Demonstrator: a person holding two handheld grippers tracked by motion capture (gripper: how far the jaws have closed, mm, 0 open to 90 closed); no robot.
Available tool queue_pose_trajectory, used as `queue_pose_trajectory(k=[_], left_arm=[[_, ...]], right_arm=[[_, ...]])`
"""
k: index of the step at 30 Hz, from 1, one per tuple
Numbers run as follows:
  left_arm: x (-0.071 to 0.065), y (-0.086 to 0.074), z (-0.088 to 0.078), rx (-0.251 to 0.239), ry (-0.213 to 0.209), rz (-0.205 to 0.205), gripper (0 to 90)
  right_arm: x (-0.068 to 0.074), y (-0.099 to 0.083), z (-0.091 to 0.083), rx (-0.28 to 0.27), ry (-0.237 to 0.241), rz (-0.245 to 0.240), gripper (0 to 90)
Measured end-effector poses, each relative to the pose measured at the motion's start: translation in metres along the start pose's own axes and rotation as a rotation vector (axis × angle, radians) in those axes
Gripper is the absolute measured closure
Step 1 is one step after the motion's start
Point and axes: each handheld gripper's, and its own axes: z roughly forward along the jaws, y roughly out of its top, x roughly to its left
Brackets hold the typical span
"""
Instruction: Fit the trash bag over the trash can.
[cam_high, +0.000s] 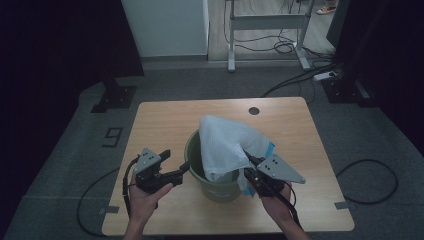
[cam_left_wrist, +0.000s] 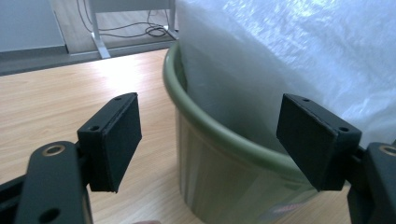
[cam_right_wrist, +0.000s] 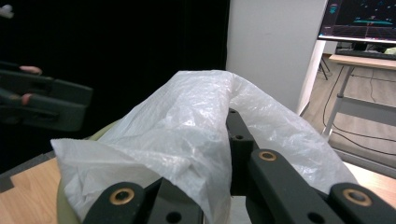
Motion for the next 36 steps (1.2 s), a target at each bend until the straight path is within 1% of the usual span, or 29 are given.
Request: queue_pose_trajectory(k=[7,9,11,15,18,21,23,27,29,32,36], left_arm=[[-0.007,0.011,0.01,0.02,-0.017,0.002,21.6],[-0.009,0.012,0.013,0.015,-0.018,-0.004,21.5],[-0.01,0.013,0.015,0.008,-0.027,-0.016,21.6],[-0.013,0.014,0.019,-0.001,-0.04,-0.027,22.0],[-0.018,0.015,0.022,0.001,-0.053,-0.021,22.1],[-0.021,0.015,0.025,0.004,-0.078,-0.018,22.1],[-0.023,0.014,0.027,0.002,-0.078,-0.013,22.6],[-0.026,0.012,0.031,0.003,-0.076,-0.001,26.7],[-0.027,0.011,0.033,0.007,-0.087,0.006,30.1],[-0.028,0.01,0.035,0.008,-0.109,0.016,39.0],[-0.031,0.009,0.039,0.021,-0.113,0.034,51.2]], right_arm=[[0.005,-0.002,0.001,0.007,0.014,-0.018,85.3],[0.006,-0.002,0.002,0.008,0.012,-0.026,85.2],[0.007,-0.003,0.002,0.01,0.013,-0.026,85.1],[0.007,-0.003,0.002,0.01,0.014,-0.03,84.8],[0.009,-0.003,0.002,0.007,0.013,-0.03,84.7],[0.011,-0.003,0.002,0.0,0.016,-0.036,84.7],[0.013,-0.002,0.002,-0.004,0.019,-0.042,84.8],[0.016,-0.001,0.002,-0.009,0.032,-0.047,85.2],[0.016,-0.001,0.002,-0.015,0.036,-0.049,85.9],[0.017,0.0,0.001,-0.023,0.044,-0.058,86.8],[0.018,0.0,0.0,-0.033,0.058,-0.058,87.1]])
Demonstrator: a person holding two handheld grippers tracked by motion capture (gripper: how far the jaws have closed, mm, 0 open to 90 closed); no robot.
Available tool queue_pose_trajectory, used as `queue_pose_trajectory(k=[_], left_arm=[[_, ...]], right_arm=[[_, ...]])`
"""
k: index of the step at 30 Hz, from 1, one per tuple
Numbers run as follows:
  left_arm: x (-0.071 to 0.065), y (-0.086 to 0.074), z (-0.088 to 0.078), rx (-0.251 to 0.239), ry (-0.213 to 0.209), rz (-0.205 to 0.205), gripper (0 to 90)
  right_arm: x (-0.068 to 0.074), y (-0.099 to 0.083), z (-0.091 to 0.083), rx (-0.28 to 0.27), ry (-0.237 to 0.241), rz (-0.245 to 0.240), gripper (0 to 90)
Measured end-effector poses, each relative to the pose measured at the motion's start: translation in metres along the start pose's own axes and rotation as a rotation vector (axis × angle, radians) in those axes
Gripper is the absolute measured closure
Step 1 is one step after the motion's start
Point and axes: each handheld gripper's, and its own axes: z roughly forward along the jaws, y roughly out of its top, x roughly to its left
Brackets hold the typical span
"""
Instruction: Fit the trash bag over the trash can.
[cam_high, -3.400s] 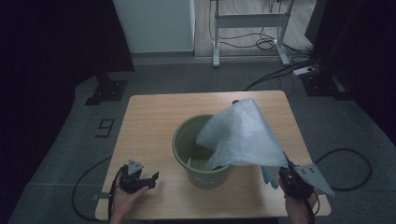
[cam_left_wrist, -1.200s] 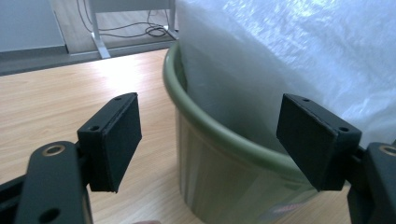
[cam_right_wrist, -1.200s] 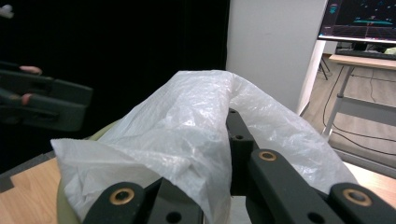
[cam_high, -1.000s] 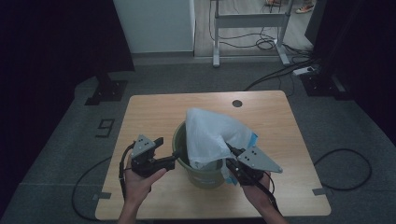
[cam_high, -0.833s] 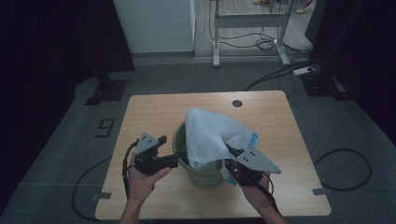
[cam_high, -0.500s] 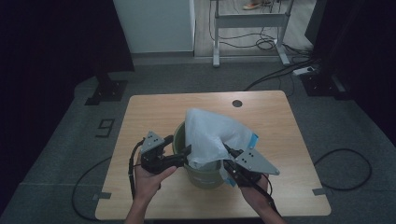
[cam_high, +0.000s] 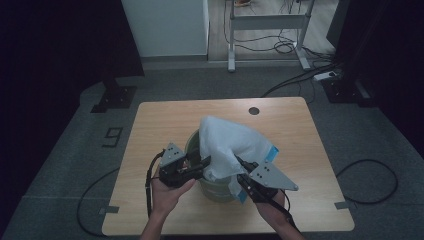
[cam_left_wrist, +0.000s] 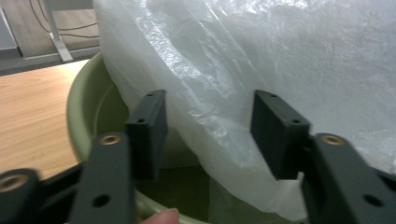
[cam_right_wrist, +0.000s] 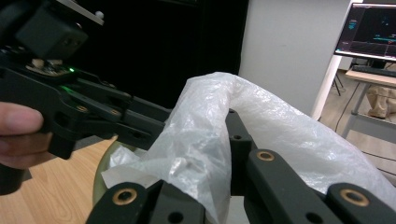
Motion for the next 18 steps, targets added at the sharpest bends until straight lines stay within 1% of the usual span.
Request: queue_pose_trajectory(k=[3,5,8,9,10,12,15,17,18], left_arm=[[0.0003,-0.0003,0.0018,0.007,-0.005,-0.011,61.8],[0.0007,-0.0005,0.0026,0.008,-0.012,-0.009,68.8],[0.0019,-0.0008,0.0036,0.015,-0.06,0.002,80.3],[0.0019,-0.0011,0.0039,0.013,-0.071,0.006,83.2],[0.0016,-0.0012,0.0041,0.013,-0.074,0.009,85.9],[0.002,-0.0018,0.0037,0.003,-0.079,0.008,89.6],[0.0039,-0.0025,0.002,-0.011,-0.089,-0.004,90.0],[0.0044,-0.0032,0.0002,-0.024,-0.084,-0.006,90.0],[0.0044,-0.0032,0.0002,-0.024,-0.084,-0.006,90.0]], right_arm=[[0.0008,0.0003,-0.0009,-0.005,0.006,-0.004,87.1],[0.001,0.0004,-0.0018,-0.007,0.007,-0.006,87.0],[0.0003,0.0004,-0.0031,-0.011,0.008,-0.004,86.7],[-0.0001,0.0002,-0.0034,-0.011,0.008,-0.004,86.6],[-0.0005,-0.0001,-0.0037,-0.01,0.008,-0.003,86.5],[-0.0012,-0.0012,-0.0043,-0.008,0.009,-0.002,85.2],[-0.0024,-0.0028,-0.0064,-0.004,0.007,0.002,81.4],[-0.003,-0.0037,-0.0082,0.001,0.007,0.002,75.2],[-0.003,-0.0037,-0.0082,0.001,0.007,0.002,75.2]])
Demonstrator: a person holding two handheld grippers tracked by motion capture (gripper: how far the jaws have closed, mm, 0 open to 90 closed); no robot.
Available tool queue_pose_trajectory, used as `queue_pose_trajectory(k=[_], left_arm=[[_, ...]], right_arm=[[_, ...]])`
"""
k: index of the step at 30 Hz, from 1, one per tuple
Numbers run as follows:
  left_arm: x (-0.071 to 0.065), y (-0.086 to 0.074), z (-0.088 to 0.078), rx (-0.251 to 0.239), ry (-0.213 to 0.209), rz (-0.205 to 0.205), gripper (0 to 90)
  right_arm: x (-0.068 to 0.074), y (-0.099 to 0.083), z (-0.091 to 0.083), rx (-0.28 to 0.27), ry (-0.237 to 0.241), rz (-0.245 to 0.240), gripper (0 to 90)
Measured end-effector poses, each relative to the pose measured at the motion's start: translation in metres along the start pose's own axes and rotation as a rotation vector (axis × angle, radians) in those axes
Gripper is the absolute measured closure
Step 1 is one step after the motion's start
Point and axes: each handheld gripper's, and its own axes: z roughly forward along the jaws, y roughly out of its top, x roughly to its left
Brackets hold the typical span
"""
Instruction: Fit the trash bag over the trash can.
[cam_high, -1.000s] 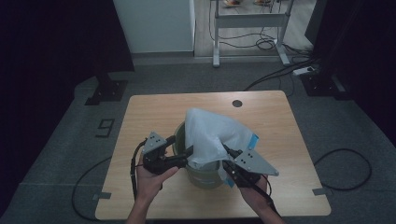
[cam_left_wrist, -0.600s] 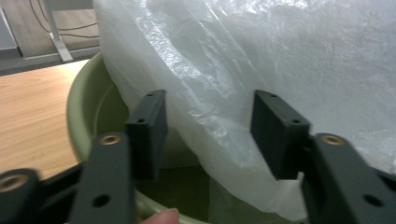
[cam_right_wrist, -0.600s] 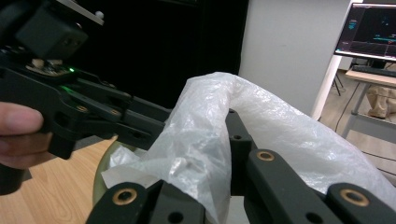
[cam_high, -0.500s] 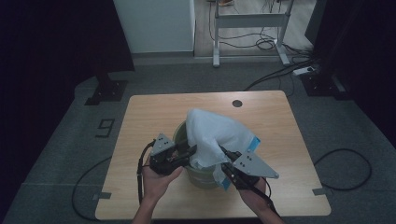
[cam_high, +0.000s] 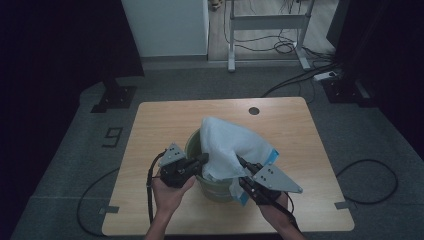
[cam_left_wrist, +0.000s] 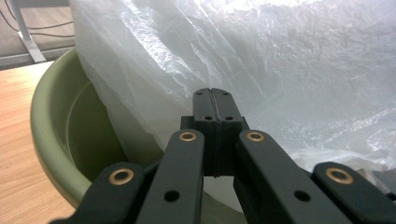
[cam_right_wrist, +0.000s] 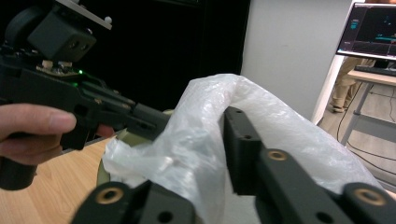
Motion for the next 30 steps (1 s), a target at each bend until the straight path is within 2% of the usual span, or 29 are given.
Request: queue_pose_trajectory(k=[1,6,8,13,17,22,25,27,28,29,30], left_arm=[[0.0,0.0,-0.001,-0.006,0.0,0.003,88.4],[-0.006,-0.001,-0.013,-0.057,0.028,0.0,57.5],[-0.007,-0.002,-0.018,-0.072,0.027,0.008,51.7],[-0.012,-0.006,-0.027,-0.095,0.011,0.033,41.2],[-0.02,-0.011,-0.035,-0.104,-0.006,0.077,37.0],[-0.025,-0.014,-0.037,-0.109,-0.033,0.101,34.5],[-0.03,-0.016,-0.033,-0.101,-0.035,0.116,34.7],[-0.03,-0.016,-0.031,-0.099,-0.029,0.121,39.4],[-0.031,-0.017,-0.027,-0.103,-0.012,0.128,43.4],[-0.031,-0.017,-0.027,-0.103,-0.012,0.128,48.7],[-0.031,-0.018,-0.025,-0.105,-0.006,0.131,48.7]], right_arm=[[0.0,0.0,-0.002,0.009,-0.008,-0.006,78.1],[-0.007,0.003,-0.002,0.032,-0.041,0.01,85.6],[-0.01,0.005,0.001,0.038,-0.041,0.025,86.1],[-0.011,0.012,0.008,0.053,-0.04,0.023,86.3],[-0.013,0.02,0.016,0.065,-0.038,0.045,86.4],[-0.011,0.026,0.021,0.074,-0.036,0.044,86.4],[-0.01,0.027,0.022,0.075,-0.032,0.041,86.4],[-0.009,0.027,0.022,0.077,-0.028,0.04,86.3],[-0.008,0.027,0.022,0.077,-0.026,0.04,86.3],[-0.008,0.027,0.022,0.077,-0.026,0.04,86.3],[-0.008,0.026,0.022,0.077,-0.023,0.04,86.1]])
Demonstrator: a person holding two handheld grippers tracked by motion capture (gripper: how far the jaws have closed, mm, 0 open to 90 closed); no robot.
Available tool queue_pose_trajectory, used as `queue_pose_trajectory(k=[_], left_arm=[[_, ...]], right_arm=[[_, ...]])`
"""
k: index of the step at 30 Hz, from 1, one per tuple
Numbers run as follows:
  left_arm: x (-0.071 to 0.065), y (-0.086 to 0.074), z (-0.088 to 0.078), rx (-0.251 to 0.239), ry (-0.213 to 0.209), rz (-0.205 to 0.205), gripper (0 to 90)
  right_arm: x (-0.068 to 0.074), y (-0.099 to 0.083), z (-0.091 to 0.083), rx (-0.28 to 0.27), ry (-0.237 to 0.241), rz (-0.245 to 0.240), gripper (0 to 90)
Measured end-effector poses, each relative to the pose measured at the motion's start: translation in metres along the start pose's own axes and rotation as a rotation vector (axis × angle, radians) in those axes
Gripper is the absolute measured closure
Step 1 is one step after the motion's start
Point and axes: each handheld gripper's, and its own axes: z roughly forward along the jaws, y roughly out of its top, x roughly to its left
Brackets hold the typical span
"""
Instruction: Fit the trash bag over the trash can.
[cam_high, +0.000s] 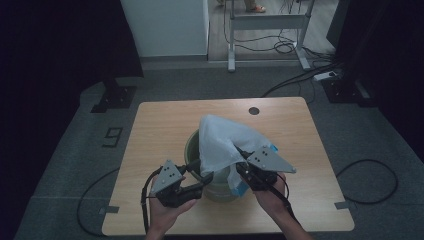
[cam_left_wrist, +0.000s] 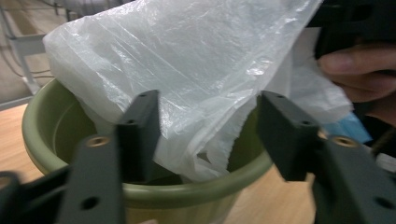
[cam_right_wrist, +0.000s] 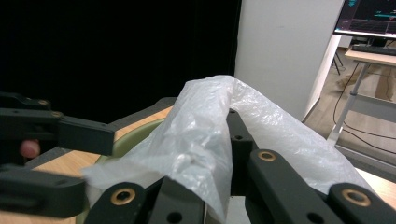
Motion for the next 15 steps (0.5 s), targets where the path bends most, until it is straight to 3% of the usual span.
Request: queue_pose_trajectory(k=[2,3,4,5,6,7,11,12,13,15], left_arm=[[0.001,-0.001,0.003,-0.004,0.008,0.003,61.0],[0.001,-0.001,0.005,-0.003,0.009,0.002,71.9],[0.002,-0.002,0.006,-0.003,0.015,-0.001,71.9],[0.003,-0.002,0.006,-0.008,0.023,-0.004,80.3],[0.004,-0.002,0.006,-0.015,0.026,-0.01,80.3],[0.006,-0.002,0.006,-0.036,0.033,-0.019,85.9],[0.008,-0.002,0.005,-0.054,0.035,-0.019,90.0],[0.009,-0.001,0.004,-0.06,0.049,-0.023,90.0],[0.009,-0.001,0.004,-0.06,0.049,-0.023,90.0],[0.013,0.0,0.0,-0.064,0.056,-0.04,90.0]], right_arm=[[0.0,-0.001,-0.001,-0.002,0.007,-0.001,85.2],[0.001,-0.002,-0.002,-0.006,0.014,-0.001,83.4],[0.001,-0.002,-0.002,-0.006,0.014,-0.001,83.4],[0.002,-0.004,-0.004,-0.008,0.017,-0.005,79.0],[0.002,-0.004,-0.004,-0.008,0.017,-0.005,79.0],[0.003,-0.006,-0.006,-0.01,0.018,-0.008,70.4],[0.008,-0.01,-0.011,-0.01,0.021,-0.026,61.1],[0.011,-0.014,-0.016,-0.012,0.001,-0.032,50.3],[0.011,-0.014,-0.016,-0.012,0.001,-0.032,50.3],[0.015,-0.02,-0.022,-0.019,-0.054,-0.019,38.3]])
